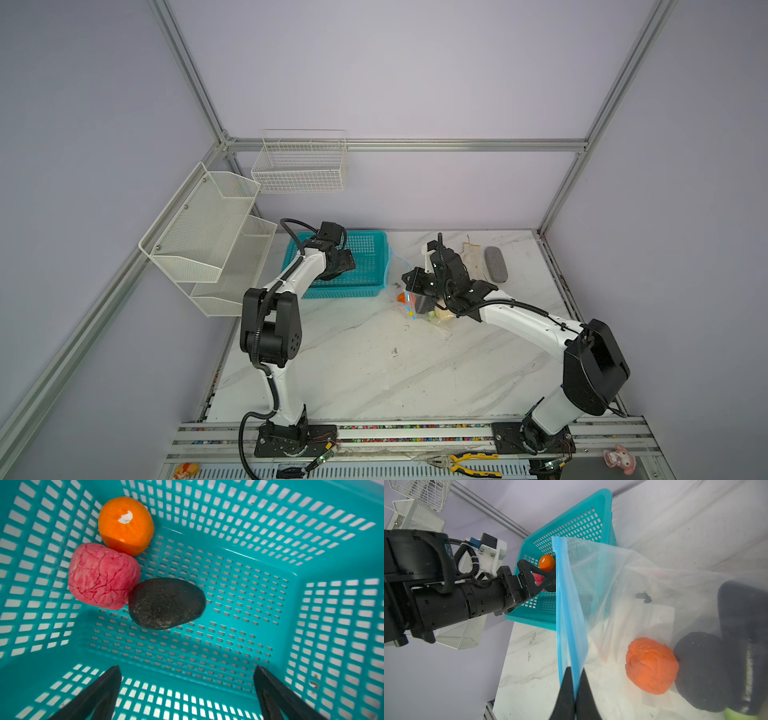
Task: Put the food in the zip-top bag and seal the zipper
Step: 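Move the open left gripper back over the teal basket, then lower the open left gripper onto the dark round avocado in the basket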
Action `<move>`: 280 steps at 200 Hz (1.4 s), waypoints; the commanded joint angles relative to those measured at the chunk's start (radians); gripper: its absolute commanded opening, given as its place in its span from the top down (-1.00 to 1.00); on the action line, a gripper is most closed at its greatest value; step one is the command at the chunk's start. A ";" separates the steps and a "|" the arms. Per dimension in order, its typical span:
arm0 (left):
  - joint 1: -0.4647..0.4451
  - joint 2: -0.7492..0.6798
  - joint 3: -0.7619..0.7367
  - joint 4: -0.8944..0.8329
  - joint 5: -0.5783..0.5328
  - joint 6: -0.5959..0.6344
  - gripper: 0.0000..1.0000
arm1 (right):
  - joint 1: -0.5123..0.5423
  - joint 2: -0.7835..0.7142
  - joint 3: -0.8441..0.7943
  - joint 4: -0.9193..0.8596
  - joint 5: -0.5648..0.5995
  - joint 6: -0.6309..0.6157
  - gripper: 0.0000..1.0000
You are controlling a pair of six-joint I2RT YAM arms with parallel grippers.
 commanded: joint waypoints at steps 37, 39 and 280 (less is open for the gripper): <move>0.036 0.117 0.197 -0.031 -0.052 -0.106 -1.00 | -0.004 0.035 0.036 0.029 -0.013 -0.020 1.00; 0.037 0.120 0.200 -0.030 -0.052 -0.108 -1.00 | -0.004 0.035 0.036 0.028 -0.013 -0.021 1.00; 0.082 0.326 0.357 0.020 -0.016 -0.177 -0.37 | -0.022 0.051 0.044 0.018 -0.034 -0.004 1.00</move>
